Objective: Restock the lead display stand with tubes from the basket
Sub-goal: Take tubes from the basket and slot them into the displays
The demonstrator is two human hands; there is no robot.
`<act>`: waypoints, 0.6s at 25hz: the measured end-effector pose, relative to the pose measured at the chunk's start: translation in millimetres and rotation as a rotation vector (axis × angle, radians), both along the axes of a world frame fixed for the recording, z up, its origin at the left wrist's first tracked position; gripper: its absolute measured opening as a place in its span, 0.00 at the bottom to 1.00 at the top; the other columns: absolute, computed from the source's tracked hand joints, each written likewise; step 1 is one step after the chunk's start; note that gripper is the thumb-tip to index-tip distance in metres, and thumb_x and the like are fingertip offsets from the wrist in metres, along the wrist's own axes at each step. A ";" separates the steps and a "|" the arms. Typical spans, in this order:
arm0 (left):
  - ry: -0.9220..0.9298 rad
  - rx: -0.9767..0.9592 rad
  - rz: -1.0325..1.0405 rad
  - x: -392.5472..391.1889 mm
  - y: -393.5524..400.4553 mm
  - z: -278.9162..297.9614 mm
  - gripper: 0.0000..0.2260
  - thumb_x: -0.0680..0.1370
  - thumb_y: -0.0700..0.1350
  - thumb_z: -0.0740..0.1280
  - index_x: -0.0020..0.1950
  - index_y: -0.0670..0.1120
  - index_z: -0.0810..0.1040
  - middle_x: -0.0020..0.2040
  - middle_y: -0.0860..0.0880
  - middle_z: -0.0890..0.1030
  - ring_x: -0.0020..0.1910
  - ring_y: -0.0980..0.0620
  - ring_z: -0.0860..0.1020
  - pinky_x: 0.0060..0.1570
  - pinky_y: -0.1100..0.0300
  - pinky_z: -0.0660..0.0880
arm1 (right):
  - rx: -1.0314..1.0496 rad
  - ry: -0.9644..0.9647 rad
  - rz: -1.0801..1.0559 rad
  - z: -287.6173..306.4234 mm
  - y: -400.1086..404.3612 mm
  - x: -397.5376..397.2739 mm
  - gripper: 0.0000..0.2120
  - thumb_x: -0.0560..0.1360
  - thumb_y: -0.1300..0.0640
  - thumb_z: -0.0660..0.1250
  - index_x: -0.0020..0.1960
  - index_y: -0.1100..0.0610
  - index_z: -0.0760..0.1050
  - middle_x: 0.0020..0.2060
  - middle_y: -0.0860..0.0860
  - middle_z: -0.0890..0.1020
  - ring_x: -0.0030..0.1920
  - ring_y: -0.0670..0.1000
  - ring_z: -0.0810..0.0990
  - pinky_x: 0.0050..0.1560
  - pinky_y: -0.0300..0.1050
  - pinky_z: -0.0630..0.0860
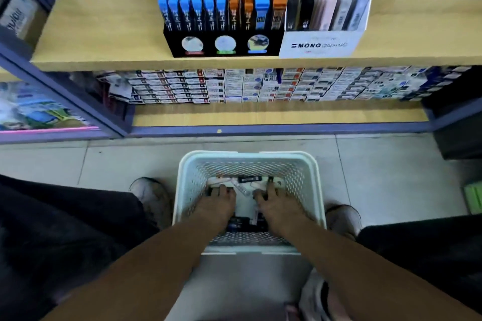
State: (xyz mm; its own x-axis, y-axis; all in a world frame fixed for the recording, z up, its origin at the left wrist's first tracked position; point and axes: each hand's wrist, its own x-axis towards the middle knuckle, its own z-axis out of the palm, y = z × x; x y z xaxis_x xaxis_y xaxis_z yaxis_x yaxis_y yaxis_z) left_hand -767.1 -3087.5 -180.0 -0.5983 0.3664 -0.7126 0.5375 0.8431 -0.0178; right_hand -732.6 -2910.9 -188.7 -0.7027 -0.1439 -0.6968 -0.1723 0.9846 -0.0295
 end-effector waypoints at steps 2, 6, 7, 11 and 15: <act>0.059 -0.002 -0.031 6.6 3.3 -20.7 0.39 0.76 0.47 0.72 0.78 0.37 0.53 0.75 0.35 0.60 0.74 0.34 0.61 0.70 0.40 0.65 | 0.031 0.085 0.080 -7.5 -0.1 4.7 0.43 0.72 0.59 0.72 0.79 0.57 0.50 0.78 0.67 0.48 0.74 0.67 0.60 0.68 0.61 0.67; 0.111 0.032 -0.081 -1.8 3.8 -37.9 0.41 0.72 0.47 0.74 0.78 0.41 0.54 0.75 0.39 0.58 0.75 0.36 0.59 0.68 0.40 0.65 | 0.024 0.106 0.116 -15.9 2.8 -0.8 0.46 0.72 0.57 0.74 0.80 0.56 0.49 0.78 0.65 0.50 0.73 0.67 0.61 0.66 0.61 0.69; 0.100 0.056 -0.080 -7.1 2.7 -39.2 0.41 0.72 0.47 0.75 0.78 0.43 0.55 0.74 0.40 0.59 0.74 0.37 0.59 0.67 0.40 0.66 | 0.015 0.099 0.081 -17.5 2.1 -3.6 0.48 0.70 0.54 0.76 0.79 0.56 0.49 0.77 0.64 0.52 0.72 0.67 0.61 0.64 0.61 0.71; 0.130 0.094 0.149 -17.1 4.6 -40.7 0.34 0.73 0.40 0.73 0.74 0.42 0.59 0.71 0.40 0.65 0.71 0.38 0.63 0.66 0.44 0.70 | 0.015 0.107 -0.129 -26.2 -3.9 -9.9 0.49 0.68 0.48 0.77 0.77 0.63 0.52 0.71 0.64 0.58 0.70 0.67 0.61 0.63 0.58 0.75; 0.079 0.056 0.253 -2.0 12.1 -44.2 0.34 0.73 0.46 0.75 0.72 0.41 0.61 0.70 0.38 0.64 0.70 0.38 0.63 0.65 0.44 0.70 | 0.091 0.158 -0.062 -32.5 -17.7 -4.9 0.37 0.75 0.44 0.66 0.71 0.70 0.61 0.65 0.63 0.68 0.62 0.65 0.66 0.64 0.60 0.68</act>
